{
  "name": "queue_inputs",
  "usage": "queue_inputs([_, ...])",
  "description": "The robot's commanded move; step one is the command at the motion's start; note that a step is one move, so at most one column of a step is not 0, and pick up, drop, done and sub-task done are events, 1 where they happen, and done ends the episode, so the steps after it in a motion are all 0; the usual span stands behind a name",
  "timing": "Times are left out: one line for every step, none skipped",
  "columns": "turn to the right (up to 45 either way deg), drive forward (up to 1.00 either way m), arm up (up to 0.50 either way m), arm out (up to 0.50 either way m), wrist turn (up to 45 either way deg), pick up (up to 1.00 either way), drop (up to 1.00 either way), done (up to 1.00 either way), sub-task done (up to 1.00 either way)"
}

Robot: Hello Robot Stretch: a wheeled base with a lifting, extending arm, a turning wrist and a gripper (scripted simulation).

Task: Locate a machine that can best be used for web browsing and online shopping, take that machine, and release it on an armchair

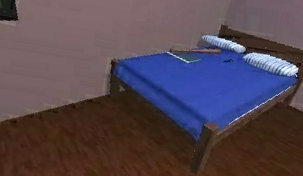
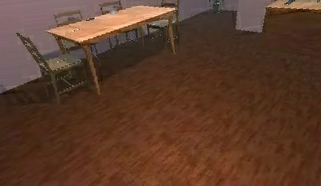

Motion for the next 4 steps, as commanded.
queue_inputs([0.0, 0.05, 0.00, 0.00, 0.0, 0.00, 0.00, 0.00, 0.00])
queue_inputs([-45.0, 0.00, 0.00, 0.00, 0.0, 0.00, 0.00, 0.00, 0.00])
queue_inputs([-39.0, 0.00, 0.00, 0.00, 0.0, 0.00, 0.00, 0.00, 0.00])
queue_inputs([0.0, 0.30, 0.00, 0.00, 0.0, 0.00, 0.00, 0.00, 0.00])
